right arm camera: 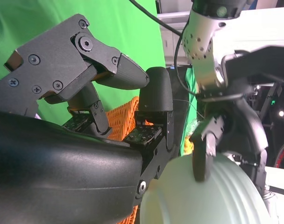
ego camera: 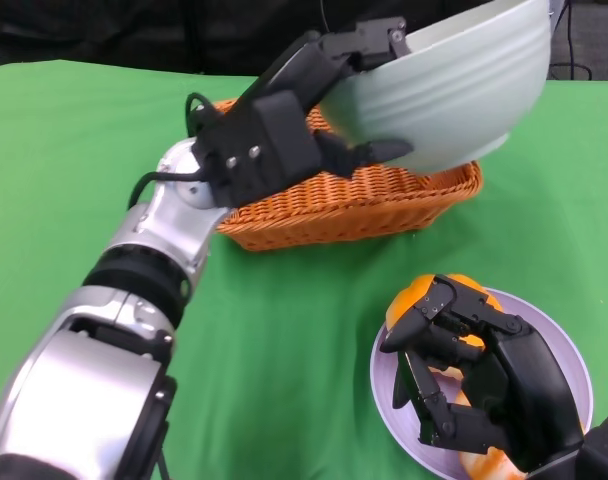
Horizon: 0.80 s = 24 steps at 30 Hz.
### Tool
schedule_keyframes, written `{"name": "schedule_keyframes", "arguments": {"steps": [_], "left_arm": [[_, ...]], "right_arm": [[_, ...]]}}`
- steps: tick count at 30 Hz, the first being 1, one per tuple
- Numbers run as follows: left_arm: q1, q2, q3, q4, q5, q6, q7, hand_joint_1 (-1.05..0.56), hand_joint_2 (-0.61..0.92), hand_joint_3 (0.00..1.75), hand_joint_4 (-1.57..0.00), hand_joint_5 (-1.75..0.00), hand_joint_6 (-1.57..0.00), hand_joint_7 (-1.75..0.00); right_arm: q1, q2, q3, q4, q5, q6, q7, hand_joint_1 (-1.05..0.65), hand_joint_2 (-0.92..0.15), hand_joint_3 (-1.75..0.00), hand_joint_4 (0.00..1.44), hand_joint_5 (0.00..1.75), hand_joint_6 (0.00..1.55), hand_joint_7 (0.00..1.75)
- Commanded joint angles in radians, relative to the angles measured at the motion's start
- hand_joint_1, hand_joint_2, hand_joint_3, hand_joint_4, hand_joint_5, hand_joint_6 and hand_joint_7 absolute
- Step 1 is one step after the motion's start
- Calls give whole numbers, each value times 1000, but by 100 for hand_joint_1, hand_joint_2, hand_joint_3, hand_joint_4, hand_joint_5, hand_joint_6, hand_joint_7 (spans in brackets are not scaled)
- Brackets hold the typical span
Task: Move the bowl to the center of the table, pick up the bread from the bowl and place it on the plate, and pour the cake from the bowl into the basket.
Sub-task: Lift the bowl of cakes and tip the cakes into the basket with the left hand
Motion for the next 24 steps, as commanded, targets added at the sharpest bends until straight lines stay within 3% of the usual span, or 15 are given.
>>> {"name": "schedule_keyframes", "arguments": {"steps": [1, 11, 20, 24], "left_arm": [[-47, -17, 22, 17, -1, 43, 52, -21, 87, 67, -70, -175, -50, -163], [-63, -98, 169, 47, -124, 235, 65, -25, 92, 49, -75, -175, -57, -155], [-78, -110, 255, 57, -209, 384, 15, -23, 92, 52, -67, -175, -50, -166], [-85, -124, 310, 54, -269, 470, -16, -23, 90, 51, -62, -175, -50, -163]], "right_arm": [[2, -5, -6, 1, 10, -10, 0, -24, -53, -113, 71, 175, 65, 155], [2, -3, -8, 26, 25, -26, 14, -21, -53, -116, 73, 175, 66, 155], [4, -2, -6, 30, 31, -31, 19, -22, -51, -117, 73, 175, 66, 155], [4, -5, -7, 28, 28, -28, 17, -22, -51, -118, 74, 175, 67, 155]]}}
